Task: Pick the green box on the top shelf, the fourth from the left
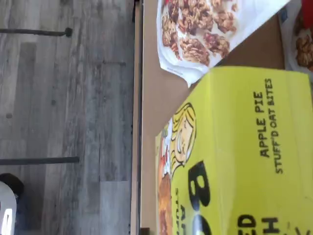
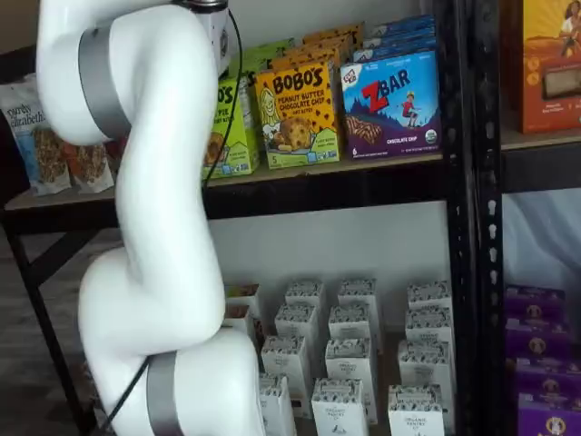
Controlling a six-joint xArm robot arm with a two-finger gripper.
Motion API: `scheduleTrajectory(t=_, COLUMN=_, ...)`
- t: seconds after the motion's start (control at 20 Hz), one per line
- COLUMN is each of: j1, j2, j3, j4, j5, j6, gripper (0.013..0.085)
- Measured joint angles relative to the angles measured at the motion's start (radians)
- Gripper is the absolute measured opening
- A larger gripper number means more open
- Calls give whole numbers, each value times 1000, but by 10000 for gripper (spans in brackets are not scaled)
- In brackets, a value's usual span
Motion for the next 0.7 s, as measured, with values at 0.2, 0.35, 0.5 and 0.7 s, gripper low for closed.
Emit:
scheduleTrajectory(t=0.2, j1=0, j2=-2, j3=4, j4=3, j5=-3, j6=0, gripper=570)
scheduleTrajectory(t=0.35, j1=1, j2=2, j3=-6, j4=2, j5=9, j6=2, gripper=570)
scheduleTrajectory(t=0.5, j1=3, j2=0, j3=-3, j4=-1, j5=7, j6=4, gripper=570)
scheduleTrajectory(t=0.7, j1=4, j2=-7, j3=5, j4=2, j5=-2, j6=4, gripper=530)
